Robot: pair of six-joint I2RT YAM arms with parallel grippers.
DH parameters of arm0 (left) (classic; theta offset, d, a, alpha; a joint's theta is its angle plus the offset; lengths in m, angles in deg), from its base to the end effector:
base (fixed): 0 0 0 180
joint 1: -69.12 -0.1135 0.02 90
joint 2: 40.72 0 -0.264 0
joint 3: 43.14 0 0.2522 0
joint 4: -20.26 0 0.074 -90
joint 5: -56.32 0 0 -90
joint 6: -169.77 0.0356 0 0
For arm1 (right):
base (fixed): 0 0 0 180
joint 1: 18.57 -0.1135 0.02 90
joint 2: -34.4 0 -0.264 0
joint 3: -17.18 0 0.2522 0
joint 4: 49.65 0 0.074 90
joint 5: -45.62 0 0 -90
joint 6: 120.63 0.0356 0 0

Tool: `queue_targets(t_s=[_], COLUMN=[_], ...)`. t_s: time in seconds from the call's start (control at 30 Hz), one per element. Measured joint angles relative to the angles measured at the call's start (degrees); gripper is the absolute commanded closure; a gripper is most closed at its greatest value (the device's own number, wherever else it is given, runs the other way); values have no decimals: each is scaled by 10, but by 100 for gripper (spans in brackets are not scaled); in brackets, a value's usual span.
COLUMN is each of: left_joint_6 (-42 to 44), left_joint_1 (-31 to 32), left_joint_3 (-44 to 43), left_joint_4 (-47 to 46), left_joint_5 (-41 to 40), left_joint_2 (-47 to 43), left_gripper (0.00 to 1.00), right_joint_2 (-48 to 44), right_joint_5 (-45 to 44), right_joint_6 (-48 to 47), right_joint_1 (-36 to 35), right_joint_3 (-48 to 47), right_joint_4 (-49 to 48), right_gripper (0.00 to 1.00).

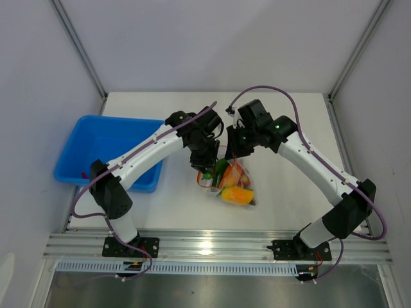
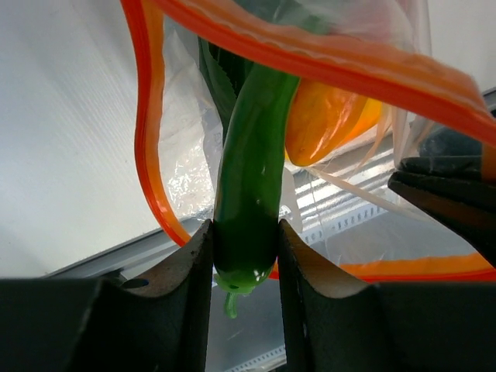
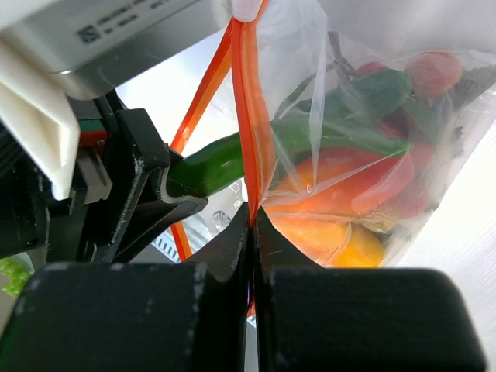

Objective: Place the food in the zip-top bag and seal the zipper
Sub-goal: Place the fake vegetable in the zipper food storage bag.

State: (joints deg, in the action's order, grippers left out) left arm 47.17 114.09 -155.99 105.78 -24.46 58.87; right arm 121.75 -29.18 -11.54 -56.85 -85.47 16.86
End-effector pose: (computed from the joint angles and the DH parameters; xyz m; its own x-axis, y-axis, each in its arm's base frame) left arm 0.2384 -0.2462 0.3277 -0.9621 0.2094 -0.1745 0.2538 0.9219 -0.2927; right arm 0.2446 0.2049 0.3593 -0.8159 -0.2418 -0.5252 -0.4867 0.7776 0.3980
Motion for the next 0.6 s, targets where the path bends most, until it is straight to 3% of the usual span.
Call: queue_targets(t_s=[0.1, 0.27, 0.37, 0.4, 0.5, 0.57, 0.6], left_joint_6=[-1, -6, -6, -6, -8, -8, -8], left_joint_1=[0, 0, 0, 0, 0, 0, 0], left_joint_3=[1, 16, 27, 32, 52, 61, 64], left_joint_4=[-11, -40, -55, -61, -76, -81, -83], left_joint_5=[0, 2, 7, 11, 14, 10, 5], left_joint_2=[0, 0, 0, 0, 0, 0, -1], left_gripper=[93, 82, 70, 59, 43, 38, 28], right_joint_2=[0, -3, -3, -4, -7, -9, -11], right_joint_5=[6, 15, 19, 20, 24, 28, 31], right_joint_6=[4, 9, 12, 14, 18, 19, 20], right_joint_1=[7, 12, 14, 15, 20, 24, 26], right_joint_3=[1, 9, 9, 9, 15, 20, 21], right_joint_4=[-2, -8, -8, -8, -10, -10, -11], right_gripper=[100, 100, 100, 100, 100, 100, 100])
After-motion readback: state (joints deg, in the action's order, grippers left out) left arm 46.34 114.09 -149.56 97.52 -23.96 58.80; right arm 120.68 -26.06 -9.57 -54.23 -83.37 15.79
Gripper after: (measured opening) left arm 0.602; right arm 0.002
